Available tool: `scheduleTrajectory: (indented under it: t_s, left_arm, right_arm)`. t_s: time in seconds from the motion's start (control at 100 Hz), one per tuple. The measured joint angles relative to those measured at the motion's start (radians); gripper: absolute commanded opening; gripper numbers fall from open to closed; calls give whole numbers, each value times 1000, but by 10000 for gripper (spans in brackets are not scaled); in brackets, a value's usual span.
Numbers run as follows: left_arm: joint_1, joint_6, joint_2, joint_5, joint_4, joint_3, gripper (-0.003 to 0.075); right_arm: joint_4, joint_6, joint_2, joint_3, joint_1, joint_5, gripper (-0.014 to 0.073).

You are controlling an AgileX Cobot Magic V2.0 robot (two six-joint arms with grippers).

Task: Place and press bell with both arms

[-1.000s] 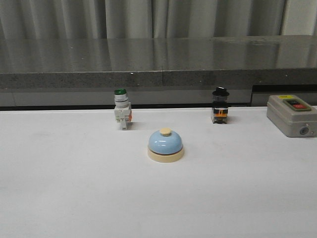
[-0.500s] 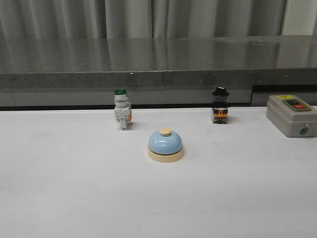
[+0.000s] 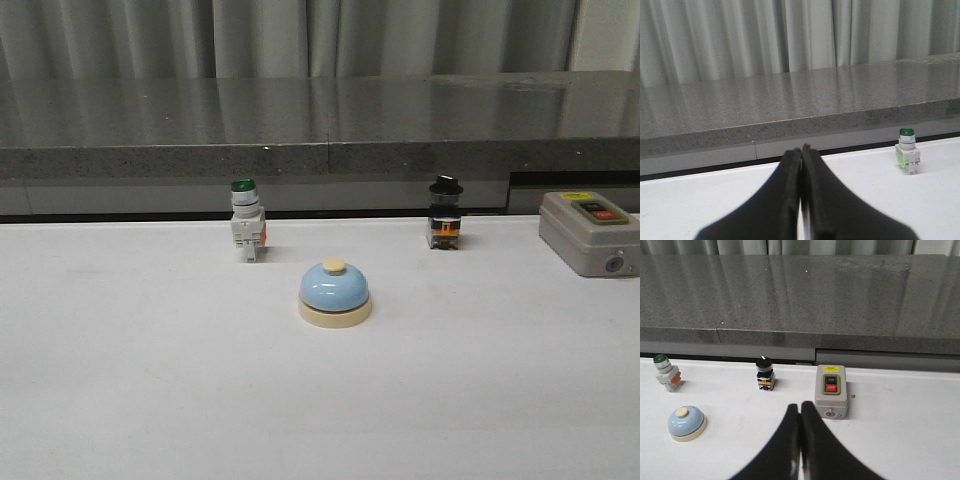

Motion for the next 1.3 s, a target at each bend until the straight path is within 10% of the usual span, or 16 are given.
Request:
scheduleTrajectory:
  t_s: [0.73, 1.3]
  left_arm:
    - [0, 0, 0, 0, 0, 0, -20]
    - [0, 0, 0, 0, 0, 0, -20]
  right_arm:
    - [0, 0, -290, 516, 0, -346, -69]
    - [0, 0, -291, 535, 0, -383, -69]
